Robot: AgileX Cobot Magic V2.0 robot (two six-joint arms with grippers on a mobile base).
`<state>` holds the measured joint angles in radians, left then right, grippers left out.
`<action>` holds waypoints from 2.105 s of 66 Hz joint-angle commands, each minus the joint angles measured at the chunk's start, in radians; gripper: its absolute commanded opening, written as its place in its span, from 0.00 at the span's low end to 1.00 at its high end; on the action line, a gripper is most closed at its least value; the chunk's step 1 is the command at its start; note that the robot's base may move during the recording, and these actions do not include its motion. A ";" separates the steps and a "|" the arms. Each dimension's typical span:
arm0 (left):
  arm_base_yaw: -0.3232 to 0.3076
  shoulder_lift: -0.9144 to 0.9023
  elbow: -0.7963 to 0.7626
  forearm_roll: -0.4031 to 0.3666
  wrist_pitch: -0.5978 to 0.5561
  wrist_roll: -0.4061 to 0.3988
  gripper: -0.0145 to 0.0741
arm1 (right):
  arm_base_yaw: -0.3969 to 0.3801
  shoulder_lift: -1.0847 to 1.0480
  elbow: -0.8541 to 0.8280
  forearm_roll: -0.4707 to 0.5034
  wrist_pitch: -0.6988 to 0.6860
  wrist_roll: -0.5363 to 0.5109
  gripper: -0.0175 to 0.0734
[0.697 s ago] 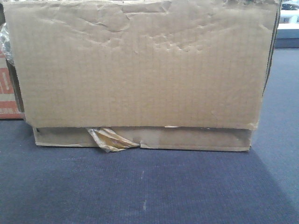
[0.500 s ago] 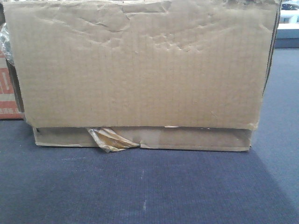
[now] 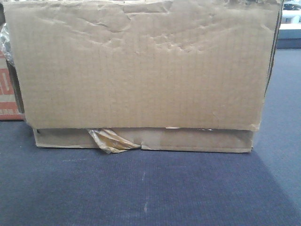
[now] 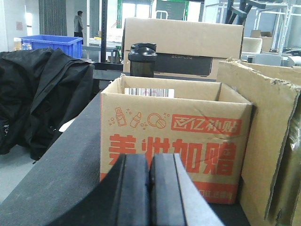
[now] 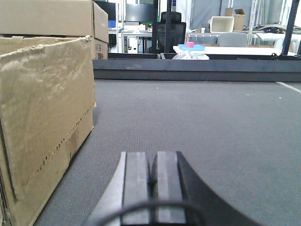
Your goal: Stack two boxes on right shelf middle
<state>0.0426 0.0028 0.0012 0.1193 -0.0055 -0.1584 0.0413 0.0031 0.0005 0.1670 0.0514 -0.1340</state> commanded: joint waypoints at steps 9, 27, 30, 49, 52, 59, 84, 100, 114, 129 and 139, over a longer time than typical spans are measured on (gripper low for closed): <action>-0.007 -0.003 -0.004 -0.007 -0.024 0.001 0.04 | 0.000 -0.003 0.000 -0.007 -0.071 0.002 0.02; -0.007 -0.003 -0.004 -0.026 -0.092 0.001 0.04 | 0.000 -0.003 0.000 -0.007 -0.147 0.002 0.02; -0.007 -0.003 -0.004 -0.027 -0.139 0.001 0.04 | 0.000 -0.003 -0.013 -0.007 -0.158 0.002 0.02; -0.007 -0.002 -0.271 -0.027 -0.076 0.001 0.04 | 0.000 0.000 -0.362 -0.011 -0.035 0.002 0.02; -0.007 0.023 -0.352 -0.027 -0.004 0.001 0.04 | 0.000 0.022 -0.429 -0.014 0.007 0.002 0.02; -0.007 0.104 -0.517 -0.027 0.152 0.001 0.04 | 0.000 0.105 -0.561 -0.014 0.113 0.002 0.02; -0.009 0.437 -0.819 -0.025 0.548 0.001 0.44 | 0.000 0.441 -0.755 -0.014 0.192 0.002 0.55; -0.072 0.517 -0.819 -0.018 0.633 0.001 0.84 | 0.002 0.558 -0.755 -0.014 0.237 0.002 0.82; -0.095 0.665 -0.893 -0.014 0.792 0.001 0.84 | 0.004 0.581 -0.755 -0.014 0.244 0.002 0.82; -0.095 0.973 -1.155 0.015 1.023 0.092 0.84 | 0.027 0.585 -0.755 -0.014 0.244 0.002 0.82; -0.085 1.173 -1.328 -0.006 1.132 0.209 0.84 | 0.029 0.585 -0.755 -0.014 0.250 0.002 0.82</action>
<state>-0.0469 1.0855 -1.2373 0.1301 1.0620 -0.0143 0.0656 0.5810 -0.7482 0.1606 0.3105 -0.1340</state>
